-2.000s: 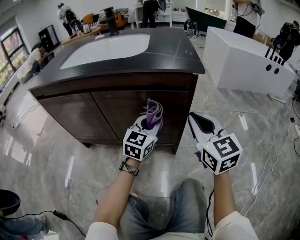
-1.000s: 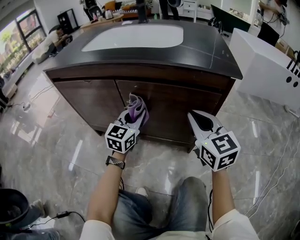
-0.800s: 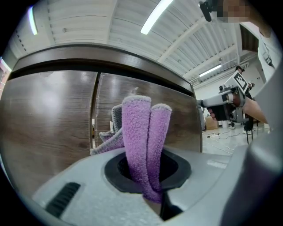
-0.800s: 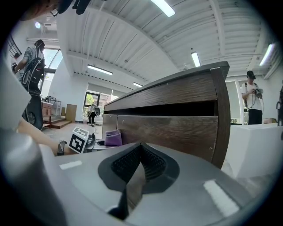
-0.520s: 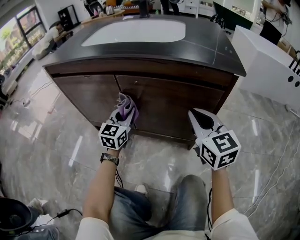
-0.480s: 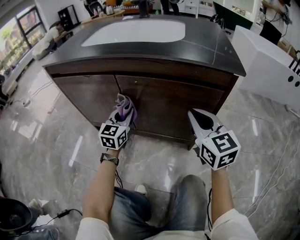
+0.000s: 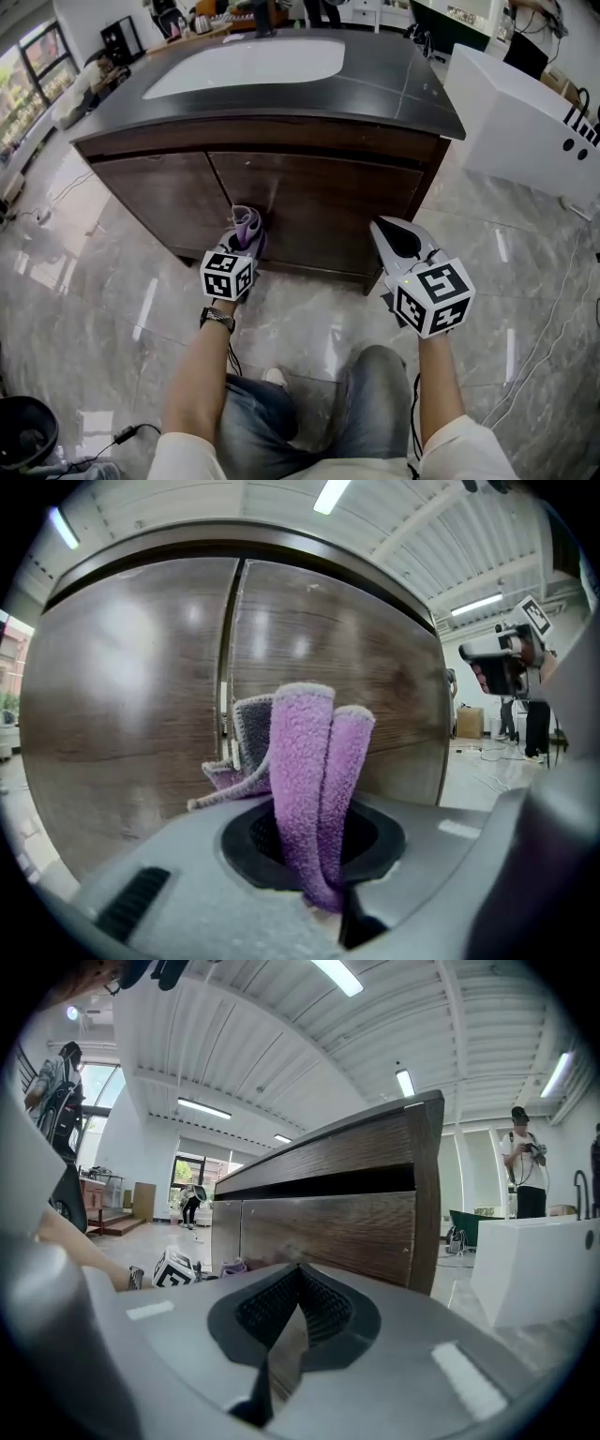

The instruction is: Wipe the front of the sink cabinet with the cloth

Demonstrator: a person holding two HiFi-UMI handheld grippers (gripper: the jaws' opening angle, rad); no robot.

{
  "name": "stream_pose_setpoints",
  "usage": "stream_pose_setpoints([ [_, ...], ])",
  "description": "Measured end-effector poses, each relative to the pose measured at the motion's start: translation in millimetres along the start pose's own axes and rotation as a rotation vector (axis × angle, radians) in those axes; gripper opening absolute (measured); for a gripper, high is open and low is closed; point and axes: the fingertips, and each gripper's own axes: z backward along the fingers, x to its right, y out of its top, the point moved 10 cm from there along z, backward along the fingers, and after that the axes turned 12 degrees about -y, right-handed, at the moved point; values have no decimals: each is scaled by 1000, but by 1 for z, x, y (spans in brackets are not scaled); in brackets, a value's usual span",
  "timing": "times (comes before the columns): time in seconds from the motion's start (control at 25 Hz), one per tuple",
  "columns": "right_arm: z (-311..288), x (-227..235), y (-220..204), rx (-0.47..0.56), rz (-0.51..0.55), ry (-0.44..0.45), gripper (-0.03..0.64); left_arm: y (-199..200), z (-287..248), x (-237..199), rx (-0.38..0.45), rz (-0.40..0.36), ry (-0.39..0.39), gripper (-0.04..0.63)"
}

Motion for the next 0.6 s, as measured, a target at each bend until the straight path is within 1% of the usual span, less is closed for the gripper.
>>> stream_pose_setpoints([
  [0.08,5,5,0,1,-2,-11,6,-1,0,1,13,15,-4,52],
  [0.12,8,7,-1,1,-3,-16,6,-1,-2,3,16,13,-19,52],
  [0.24,13,12,-4,0,-6,-29,6,2,-13,16,0,-38,-71,52],
  [0.32,18,15,-5,-1,-9,-38,6,6,-19,25,-10,-49,-71,52],
  [0.48,26,18,-7,-5,-23,-46,6,11,-22,37,-13,-32,-78,51],
  [0.6,30,23,-13,-16,-47,-51,6,13,-27,45,-16,-48,-81,52],
])
